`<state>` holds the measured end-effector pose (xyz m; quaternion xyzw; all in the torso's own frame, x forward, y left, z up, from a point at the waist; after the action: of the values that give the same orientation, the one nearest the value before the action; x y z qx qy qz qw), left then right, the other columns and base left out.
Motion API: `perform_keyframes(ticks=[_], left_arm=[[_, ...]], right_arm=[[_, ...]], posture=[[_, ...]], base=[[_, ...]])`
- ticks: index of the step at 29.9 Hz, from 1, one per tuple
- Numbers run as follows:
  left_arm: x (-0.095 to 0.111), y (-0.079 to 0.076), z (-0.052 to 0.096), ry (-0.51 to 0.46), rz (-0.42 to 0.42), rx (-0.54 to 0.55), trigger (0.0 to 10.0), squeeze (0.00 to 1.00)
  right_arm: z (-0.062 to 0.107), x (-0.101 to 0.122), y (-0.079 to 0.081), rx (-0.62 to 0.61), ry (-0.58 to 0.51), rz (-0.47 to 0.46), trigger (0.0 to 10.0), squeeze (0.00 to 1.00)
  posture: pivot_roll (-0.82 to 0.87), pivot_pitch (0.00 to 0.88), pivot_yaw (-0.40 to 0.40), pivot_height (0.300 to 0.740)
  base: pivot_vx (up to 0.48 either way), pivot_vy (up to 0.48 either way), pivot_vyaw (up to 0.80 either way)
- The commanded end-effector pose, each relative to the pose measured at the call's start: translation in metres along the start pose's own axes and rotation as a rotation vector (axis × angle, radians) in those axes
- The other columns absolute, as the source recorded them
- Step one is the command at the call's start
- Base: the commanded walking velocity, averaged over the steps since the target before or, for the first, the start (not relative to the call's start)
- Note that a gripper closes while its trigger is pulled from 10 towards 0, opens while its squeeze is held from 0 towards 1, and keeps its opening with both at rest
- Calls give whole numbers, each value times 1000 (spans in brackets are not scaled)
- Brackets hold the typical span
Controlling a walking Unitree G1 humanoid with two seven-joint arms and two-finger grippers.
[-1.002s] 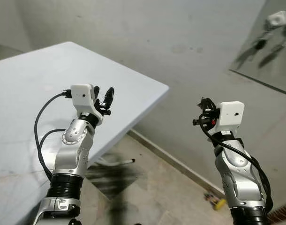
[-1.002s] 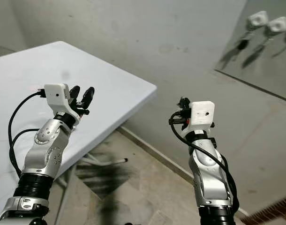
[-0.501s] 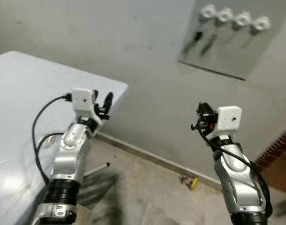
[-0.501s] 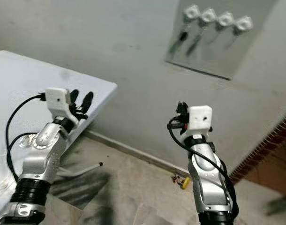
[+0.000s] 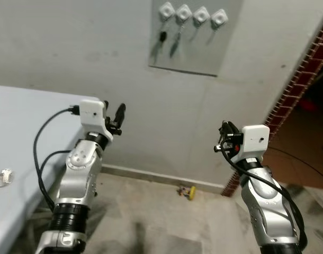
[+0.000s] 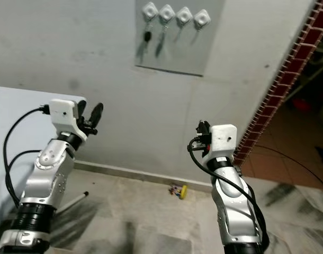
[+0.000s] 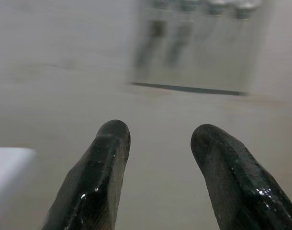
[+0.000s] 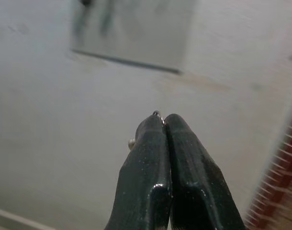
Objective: Hang keys on a hook
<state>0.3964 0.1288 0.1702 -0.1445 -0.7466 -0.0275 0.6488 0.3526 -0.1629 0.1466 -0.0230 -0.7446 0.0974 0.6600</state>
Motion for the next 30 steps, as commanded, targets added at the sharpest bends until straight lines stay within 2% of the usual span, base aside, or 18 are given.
perform_keyframes(ticks=[1, 9, 11, 16, 20, 30], left_arm=[[6, 4, 1, -13, -21, 5, 10000, 0], [4, 0, 1, 3, 60, -5, 10000, 0], [9, -8, 2, -18, 99, -44, 10000, 0], [12, -13, 2, -33, 97, -70, 10000, 0], [3, -6, 0, 18, 91, -33, 10000, 0], [3, -2, 2, 31, 109, -15, 10000, 0]], right_arm=[[-3, 18, 6, 20, -66, -14, 10000, 0], [-2, 12, 5, 20, -36, -14, 10000, 0], [-2, 13, 5, 23, -36, -17, 10000, 0], [-2, 13, 6, 25, -37, -21, 10000, 0], [-2, 14, 7, 28, -43, -19, 10000, 0], [0, 14, 8, 30, -40, -21, 10000, 0]], posture=[[-121, 0, -64, 724], [-118, 0, -70, 724], [-120, 0, -72, 724], [-119, 0, -70, 724], [-121, 0, -72, 724], [-118, 0, -70, 724]], base=[[0, 0, 0], [0, 0, 0], [0, 0, 0], [0, 0, 0], [0, 0, 0], [0, 0, 0]])
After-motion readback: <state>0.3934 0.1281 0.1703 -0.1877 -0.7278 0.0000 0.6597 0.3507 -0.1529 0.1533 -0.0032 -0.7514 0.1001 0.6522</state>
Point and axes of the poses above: a point about 5 cm out from each wrist's last joint towards the gripper, its own z axis pointing back from the gripper into the wrist, its own x axis along the axis of the wrist's last joint, y = z × x, the point moved 6 cm from there along -z, pointing out of the wrist towards the gripper, and after that the axes turned 7 degrees about z, right-handed, at the moved point
